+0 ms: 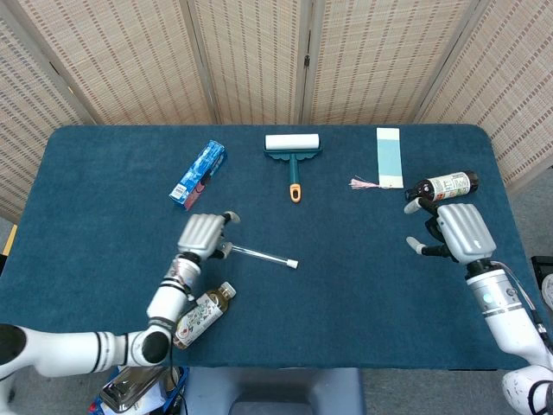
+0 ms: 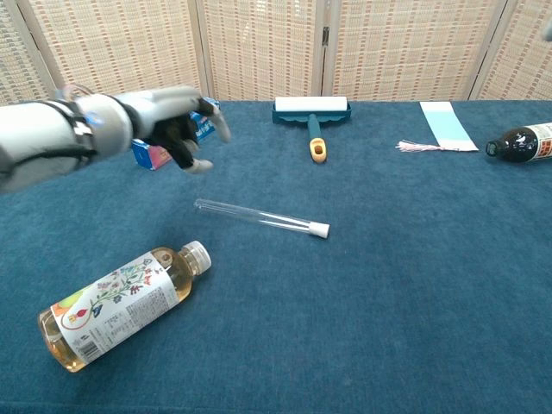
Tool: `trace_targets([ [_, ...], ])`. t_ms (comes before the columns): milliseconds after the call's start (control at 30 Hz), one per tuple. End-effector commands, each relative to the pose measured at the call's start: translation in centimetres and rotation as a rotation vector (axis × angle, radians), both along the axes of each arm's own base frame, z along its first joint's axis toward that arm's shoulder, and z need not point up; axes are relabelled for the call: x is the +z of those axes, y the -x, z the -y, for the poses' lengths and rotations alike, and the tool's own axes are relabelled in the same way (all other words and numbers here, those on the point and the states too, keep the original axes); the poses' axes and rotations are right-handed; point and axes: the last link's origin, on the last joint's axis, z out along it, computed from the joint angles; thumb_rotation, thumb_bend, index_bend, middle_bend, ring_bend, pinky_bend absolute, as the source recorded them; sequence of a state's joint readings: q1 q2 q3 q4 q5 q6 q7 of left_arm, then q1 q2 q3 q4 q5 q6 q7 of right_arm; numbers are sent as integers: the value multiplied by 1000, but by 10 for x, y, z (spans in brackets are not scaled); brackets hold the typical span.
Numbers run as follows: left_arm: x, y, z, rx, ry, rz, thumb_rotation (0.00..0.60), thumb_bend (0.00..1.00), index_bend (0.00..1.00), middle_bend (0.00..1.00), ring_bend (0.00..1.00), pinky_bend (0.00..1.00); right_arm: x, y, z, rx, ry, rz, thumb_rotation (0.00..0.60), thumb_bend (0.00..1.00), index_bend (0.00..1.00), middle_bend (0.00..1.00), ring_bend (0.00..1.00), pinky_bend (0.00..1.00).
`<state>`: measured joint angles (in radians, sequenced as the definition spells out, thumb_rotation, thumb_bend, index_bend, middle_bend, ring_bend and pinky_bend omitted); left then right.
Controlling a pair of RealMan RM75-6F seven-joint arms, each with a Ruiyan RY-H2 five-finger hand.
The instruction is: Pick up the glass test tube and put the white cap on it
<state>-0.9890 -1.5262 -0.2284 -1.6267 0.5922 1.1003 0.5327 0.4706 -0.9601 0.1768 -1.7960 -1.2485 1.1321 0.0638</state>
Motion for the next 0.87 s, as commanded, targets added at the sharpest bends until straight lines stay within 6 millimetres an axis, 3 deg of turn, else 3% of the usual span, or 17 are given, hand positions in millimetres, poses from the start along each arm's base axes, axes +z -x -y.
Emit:
trace_targets([
  [33, 58, 51, 20, 37, -120, 32, 600, 358, 294, 801, 805, 964, 3, 17, -9, -45, -1, -48, 600, 405, 397, 806, 870, 1000],
  [100, 79, 76, 31, 41, -176, 11, 600, 358, 300, 735, 725, 903, 5, 27, -16, -62, 16, -67, 600, 425, 397, 730, 765, 996],
  [200, 100, 114, 50, 38, -267, -53, 600, 358, 305, 639, 614, 781, 7, 39, -26, -72, 63, -78, 600, 433, 398, 639, 625, 907],
  [300, 115, 142, 72, 55, -323, -80, 600, 358, 307, 555, 536, 668, 7, 49, -36, -80, 90, -94, 600, 433, 398, 622, 595, 886],
  [400, 131, 165, 100, 73, -371, -80, 600, 358, 307, 509, 499, 637, 7, 57, -50, -79, 120, -104, 600, 432, 397, 620, 595, 886],
  [633, 143, 192, 160, 111, -449, -77, 600, 358, 310, 500, 487, 582, 4, 69, -83, -73, 175, -76, 600, 433, 398, 619, 595, 882],
  [867, 148, 193, 190, 110, -478, -50, 600, 358, 318, 496, 484, 561, 3, 77, -107, -108, 193, -56, 600, 433, 397, 619, 595, 881],
])
